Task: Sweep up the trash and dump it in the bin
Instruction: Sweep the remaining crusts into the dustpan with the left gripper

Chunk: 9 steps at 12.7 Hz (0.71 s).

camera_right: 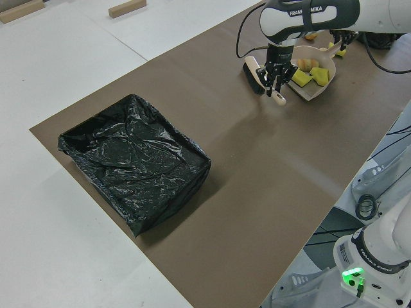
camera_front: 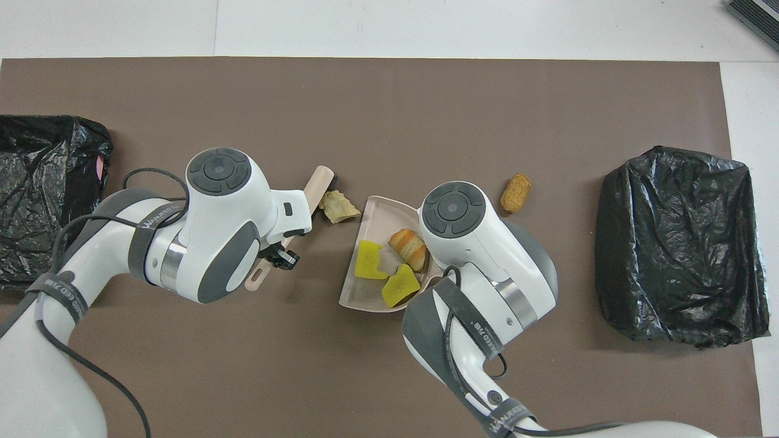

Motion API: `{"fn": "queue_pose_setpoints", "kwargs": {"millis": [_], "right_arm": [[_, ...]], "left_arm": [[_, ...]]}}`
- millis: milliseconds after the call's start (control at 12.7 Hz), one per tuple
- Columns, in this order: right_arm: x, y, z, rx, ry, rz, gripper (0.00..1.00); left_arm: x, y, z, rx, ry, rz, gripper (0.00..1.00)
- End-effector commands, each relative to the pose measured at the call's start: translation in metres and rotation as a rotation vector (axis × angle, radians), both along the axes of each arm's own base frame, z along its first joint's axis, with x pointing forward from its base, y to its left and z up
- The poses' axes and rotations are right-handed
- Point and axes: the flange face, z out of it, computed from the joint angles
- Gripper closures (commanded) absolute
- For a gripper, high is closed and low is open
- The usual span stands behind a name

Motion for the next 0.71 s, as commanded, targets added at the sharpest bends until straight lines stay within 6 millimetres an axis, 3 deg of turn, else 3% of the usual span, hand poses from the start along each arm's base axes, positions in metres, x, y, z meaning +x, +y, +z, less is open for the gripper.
{"fn": "queue_pose_setpoints", "kwargs": {"millis": [0,157,472,630], "right_arm": [[0.001,0.004,0.003,-0.006,-0.003,-0.019,1.00],[0.001,0.004,0.003,-0.006,-0.003,-0.021,1.00],[0.001,0.004,0.003,-0.008,-0.005,-0.027,1.00],[0.001,0.004,0.003,-0.008,-0.005,-0.027,1.00]], "left_arm": [[-0.044,-0.024,0.005,0.006,0.018,0.000,1.00],[-0.071,-0.046,0.006,0.023,0.022,0.010,1.00],[-0.106,-0.085,0.012,0.031,0.050,0.095,1.00],[-0.111,-0.094,0.016,0.045,0.043,0.175,1.00]]}}
